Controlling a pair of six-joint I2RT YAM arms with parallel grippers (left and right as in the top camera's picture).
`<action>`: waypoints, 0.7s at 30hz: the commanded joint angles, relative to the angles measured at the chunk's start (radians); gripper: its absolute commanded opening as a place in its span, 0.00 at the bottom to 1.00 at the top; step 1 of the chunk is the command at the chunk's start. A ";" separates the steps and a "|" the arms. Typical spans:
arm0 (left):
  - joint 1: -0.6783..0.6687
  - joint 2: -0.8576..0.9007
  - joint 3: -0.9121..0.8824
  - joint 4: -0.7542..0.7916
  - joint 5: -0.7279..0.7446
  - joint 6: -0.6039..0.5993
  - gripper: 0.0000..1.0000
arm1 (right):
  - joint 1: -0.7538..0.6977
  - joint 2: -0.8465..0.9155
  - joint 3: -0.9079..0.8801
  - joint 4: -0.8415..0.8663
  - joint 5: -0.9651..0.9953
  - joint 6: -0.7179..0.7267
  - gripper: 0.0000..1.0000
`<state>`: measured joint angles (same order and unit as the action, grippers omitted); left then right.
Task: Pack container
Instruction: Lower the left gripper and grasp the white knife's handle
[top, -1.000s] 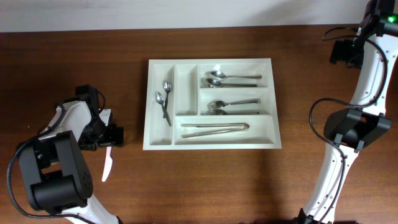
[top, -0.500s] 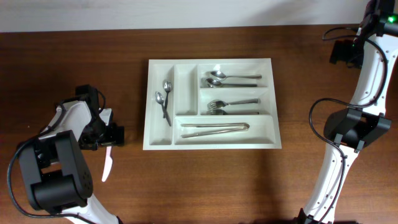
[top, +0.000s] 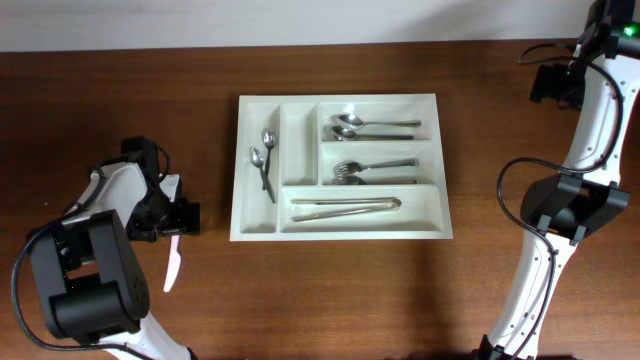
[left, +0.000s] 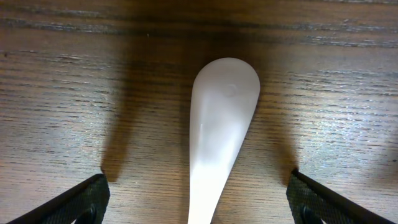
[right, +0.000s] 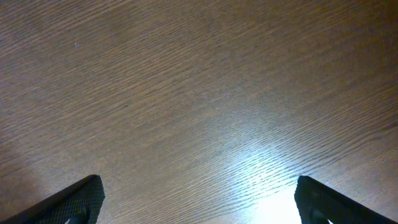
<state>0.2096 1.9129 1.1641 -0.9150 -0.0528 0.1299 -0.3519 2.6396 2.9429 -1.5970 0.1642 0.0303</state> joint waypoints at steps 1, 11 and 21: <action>-0.004 0.069 -0.058 0.020 -0.053 -0.024 0.93 | 0.000 0.007 0.000 0.001 0.002 0.012 0.99; -0.004 0.069 -0.072 0.025 -0.053 -0.024 0.93 | 0.000 0.007 0.000 0.000 0.002 0.012 0.99; -0.004 0.069 -0.072 0.024 -0.053 -0.024 0.92 | 0.000 0.007 0.000 0.001 0.002 0.012 0.99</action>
<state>0.2096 1.9076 1.1557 -0.9070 -0.0517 0.1268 -0.3519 2.6396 2.9429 -1.5967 0.1642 0.0299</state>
